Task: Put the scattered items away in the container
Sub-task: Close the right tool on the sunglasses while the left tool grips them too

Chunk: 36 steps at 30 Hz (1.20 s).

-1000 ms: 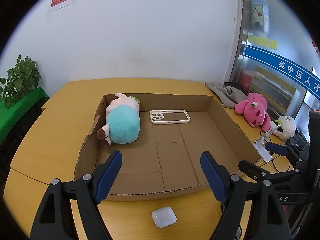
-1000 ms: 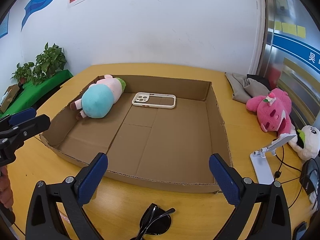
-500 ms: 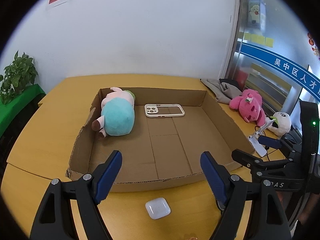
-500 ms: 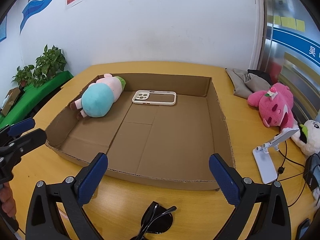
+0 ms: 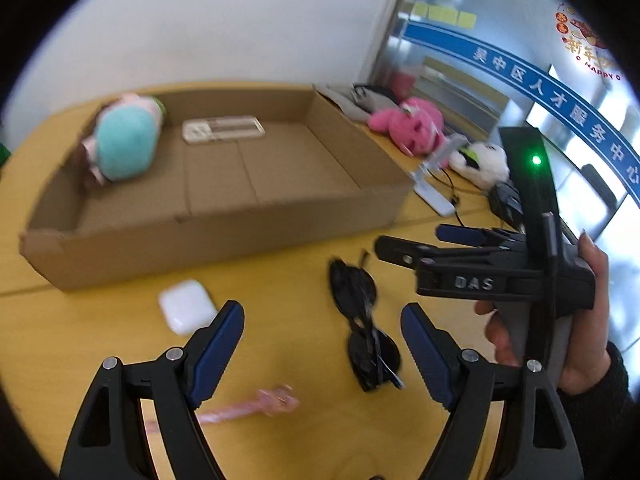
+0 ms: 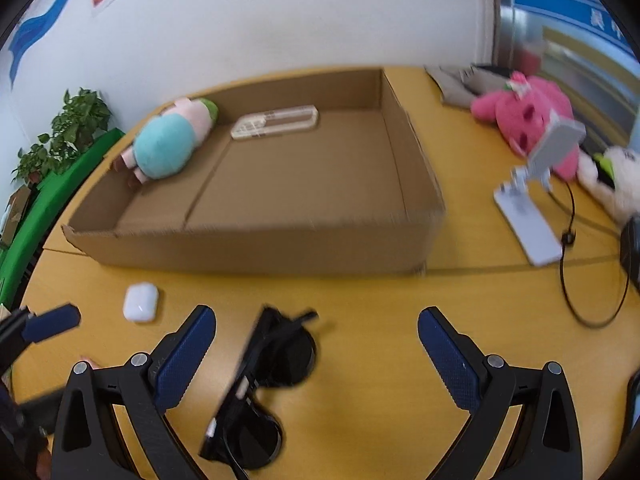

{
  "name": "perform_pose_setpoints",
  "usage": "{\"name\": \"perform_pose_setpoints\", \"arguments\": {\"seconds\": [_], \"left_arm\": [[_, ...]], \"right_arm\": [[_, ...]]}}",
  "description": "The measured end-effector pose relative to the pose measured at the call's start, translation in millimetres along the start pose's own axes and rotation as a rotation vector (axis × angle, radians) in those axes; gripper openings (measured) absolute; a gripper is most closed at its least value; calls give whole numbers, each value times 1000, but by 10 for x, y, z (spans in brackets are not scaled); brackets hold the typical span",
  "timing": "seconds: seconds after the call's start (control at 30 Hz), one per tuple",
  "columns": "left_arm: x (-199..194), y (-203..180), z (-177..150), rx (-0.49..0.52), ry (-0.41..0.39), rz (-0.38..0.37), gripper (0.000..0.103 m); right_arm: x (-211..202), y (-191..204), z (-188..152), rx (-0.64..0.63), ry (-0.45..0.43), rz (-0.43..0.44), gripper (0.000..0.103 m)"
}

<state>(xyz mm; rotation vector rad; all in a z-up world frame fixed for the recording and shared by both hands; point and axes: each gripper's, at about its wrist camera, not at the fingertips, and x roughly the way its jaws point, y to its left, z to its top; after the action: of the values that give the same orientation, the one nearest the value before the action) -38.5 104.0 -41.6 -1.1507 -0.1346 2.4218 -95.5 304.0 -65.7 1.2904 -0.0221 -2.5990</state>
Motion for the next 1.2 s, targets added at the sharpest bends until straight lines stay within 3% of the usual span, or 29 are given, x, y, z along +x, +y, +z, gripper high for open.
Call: {"name": "perform_pose_setpoints", "arguments": {"seconds": [0.17,0.33,0.47,0.57,0.73,0.83,1.07,1.1,1.17,1.2], "left_arm": [[301,-138,-174,-20,88,-76,81],[514,-198,-247,-34,149,-103,76],[606,-181,-287,-41,183,-104,46],[622,-161,-296,-52,188,-106,40],[618,-162,-258,-51,185,-122,34],[619,-162,-240,-51,182,-131,33],[698,-224,-167,-68,170,-155,33],[704,-239,-163,-68,168,-159,33],[713,-269,-165,-65,169,-168,33],[719,-284,-168,-64,170,-170,33]], "right_arm": [[222,-4,-216,25,96,34,102],[340,61,-246,18,135,60,100],[365,96,-284,0,151,74,92],[341,88,-294,7,147,83,84],[339,114,-300,4,151,118,54],[347,122,-302,5,151,136,44],[310,95,-277,48,148,169,31],[290,71,-271,69,141,178,28],[267,56,-266,96,139,204,10],[272,45,-269,105,143,202,10]]}}
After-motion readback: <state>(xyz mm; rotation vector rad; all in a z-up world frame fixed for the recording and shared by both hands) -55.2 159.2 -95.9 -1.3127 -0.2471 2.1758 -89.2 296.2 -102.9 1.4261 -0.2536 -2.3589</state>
